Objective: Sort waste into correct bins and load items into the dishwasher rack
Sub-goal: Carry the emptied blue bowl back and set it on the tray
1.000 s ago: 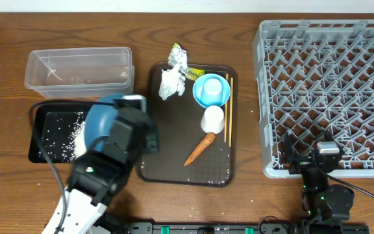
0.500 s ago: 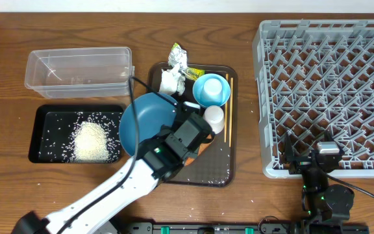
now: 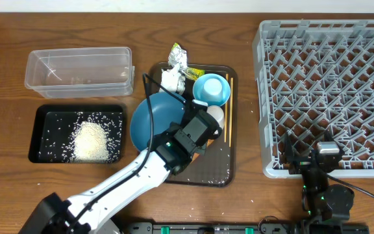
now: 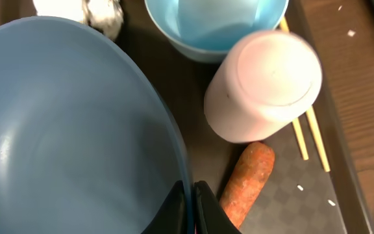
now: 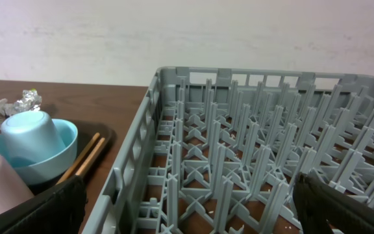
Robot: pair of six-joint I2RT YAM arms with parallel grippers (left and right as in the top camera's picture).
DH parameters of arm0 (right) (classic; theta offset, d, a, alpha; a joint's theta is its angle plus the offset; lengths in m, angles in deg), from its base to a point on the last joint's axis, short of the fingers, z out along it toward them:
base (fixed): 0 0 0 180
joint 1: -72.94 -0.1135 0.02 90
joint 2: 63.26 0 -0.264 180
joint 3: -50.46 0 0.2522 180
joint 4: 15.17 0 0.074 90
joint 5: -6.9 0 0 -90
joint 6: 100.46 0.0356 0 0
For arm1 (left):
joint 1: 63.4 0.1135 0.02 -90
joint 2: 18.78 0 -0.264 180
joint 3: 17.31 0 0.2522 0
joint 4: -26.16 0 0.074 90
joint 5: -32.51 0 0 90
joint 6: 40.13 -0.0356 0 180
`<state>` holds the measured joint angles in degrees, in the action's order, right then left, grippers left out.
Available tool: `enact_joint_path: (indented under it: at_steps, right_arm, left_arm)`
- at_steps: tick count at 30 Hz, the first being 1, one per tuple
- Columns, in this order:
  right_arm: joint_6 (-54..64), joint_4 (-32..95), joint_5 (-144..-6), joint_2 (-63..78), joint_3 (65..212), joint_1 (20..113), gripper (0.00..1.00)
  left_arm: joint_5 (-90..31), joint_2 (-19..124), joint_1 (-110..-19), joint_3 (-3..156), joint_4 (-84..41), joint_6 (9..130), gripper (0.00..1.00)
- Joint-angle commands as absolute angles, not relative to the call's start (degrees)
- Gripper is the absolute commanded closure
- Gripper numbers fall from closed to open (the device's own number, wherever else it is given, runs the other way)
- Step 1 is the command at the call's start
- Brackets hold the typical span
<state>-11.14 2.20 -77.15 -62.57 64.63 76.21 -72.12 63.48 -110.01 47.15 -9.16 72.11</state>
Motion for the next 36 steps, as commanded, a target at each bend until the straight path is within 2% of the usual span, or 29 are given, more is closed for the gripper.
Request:
enact_joint_path:
  at_steps: [1,7,8,10,12,13,15,24,28,29,31,33,36]
  right_arm:
    - [-11.58,2.42,-77.26,-62.81,64.54,76.29,0.01]
    - [-11.60,2.44,-77.26,-62.81,64.54,76.29,0.01]
    - [-11.60,2.44,-77.26,-62.81,64.54,76.29,0.01]
    - [-11.58,2.42,-77.26,-62.81,64.54,76.29,0.01]
    - [-11.60,2.42,-77.26,-62.81,64.54,76.29,0.01]
    - [-11.60,2.42,-77.26,-62.81,64.54,76.29,0.01]
    - [-11.58,2.42,-77.26,-62.81,64.54,76.29,0.01]
    - [-11.60,2.42,-77.26,-62.81,64.54,76.29,0.01]
    - [-11.58,2.42,-77.26,-62.81,64.54,76.29,0.01]
    - [-11.60,2.42,-77.26,-62.81,64.54,76.29,0.01]
    - [-11.60,2.44,-77.26,-62.81,64.54,76.29,0.01]
    - [-11.60,2.42,-77.26,-62.81,64.54,76.29,0.01]
    - [-11.60,2.42,-77.26,-62.81,64.54,76.29,0.01]
  left_arm:
    - [-71.27,65.31,-110.17,48.00,-8.83,71.56,0.94]
    - [-68.14,67.22,-110.17,48.00,-6.65,71.56,0.92]
    - [-68.19,67.22,-110.17,48.00,-6.30,71.56,0.88]
    - [-68.30,67.22,-110.14,48.00,-5.86,71.23,0.62]
    - [-69.39,67.22,-110.14,48.00,-5.69,70.71,0.45]
    - [-70.09,67.22,-110.14,48.03,-5.66,70.18,0.40]
    - [-71.58,67.13,-110.14,48.03,-5.66,68.76,0.37]
    - [-71.05,60.11,-110.14,48.62,-7.74,67.01,0.36]
    - [-64.52,56.57,-110.14,48.59,-9.38,67.01,0.36]
    - [-62.42,56.20,-110.14,48.59,-9.79,66.99,0.39]
    - [-57.65,56.07,-110.17,48.59,-10.28,65.83,0.54]
    - [-50.92,56.16,-110.17,48.48,-10.30,63.43,0.64]
    - [-44.80,56.86,-111.02,48.42,-10.25,60.30,0.65]
